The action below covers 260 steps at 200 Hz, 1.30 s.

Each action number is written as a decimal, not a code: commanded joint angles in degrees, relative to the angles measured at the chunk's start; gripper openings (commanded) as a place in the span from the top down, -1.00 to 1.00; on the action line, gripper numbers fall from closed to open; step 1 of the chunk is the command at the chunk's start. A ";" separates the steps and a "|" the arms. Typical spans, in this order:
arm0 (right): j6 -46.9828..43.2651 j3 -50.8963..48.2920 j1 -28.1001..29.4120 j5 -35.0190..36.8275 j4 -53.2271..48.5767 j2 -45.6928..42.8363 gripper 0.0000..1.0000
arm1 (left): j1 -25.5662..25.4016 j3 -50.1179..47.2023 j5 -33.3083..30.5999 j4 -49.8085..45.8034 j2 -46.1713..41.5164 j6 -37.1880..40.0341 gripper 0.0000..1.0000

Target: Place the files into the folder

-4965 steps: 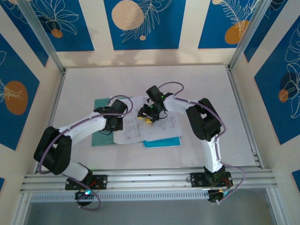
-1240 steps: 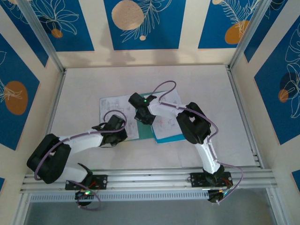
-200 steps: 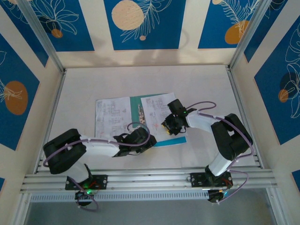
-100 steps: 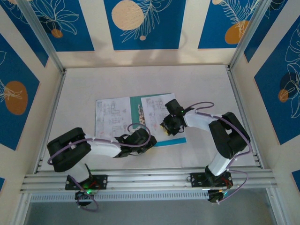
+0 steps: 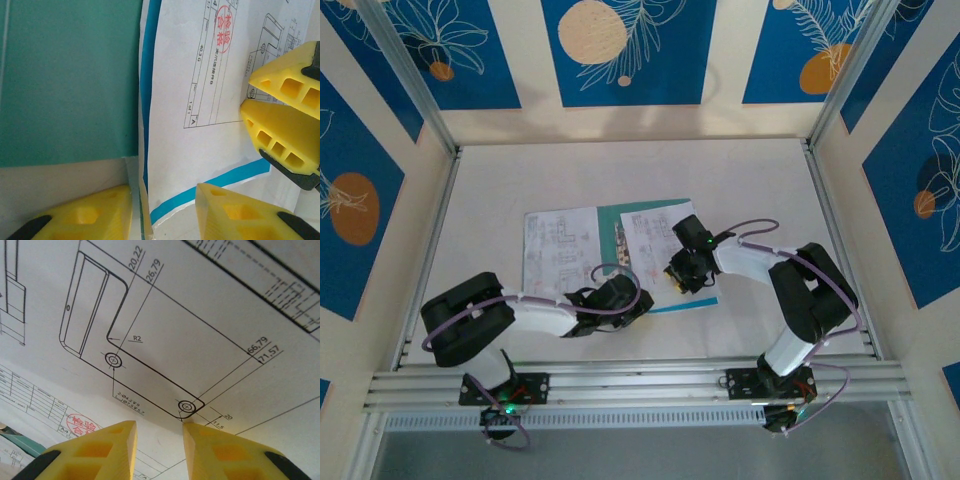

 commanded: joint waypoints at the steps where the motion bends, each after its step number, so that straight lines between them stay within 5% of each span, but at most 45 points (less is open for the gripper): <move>1: 0.86 -2.30 0.12 0.34 -3.24 0.67 0.34 | -0.55 -0.45 -0.65 3.54 3.89 -1.21 0.29; 260: 5.32 -1.08 2.91 0.74 -6.06 1.59 0.36 | -0.54 1.02 0.14 2.30 5.46 -0.17 0.75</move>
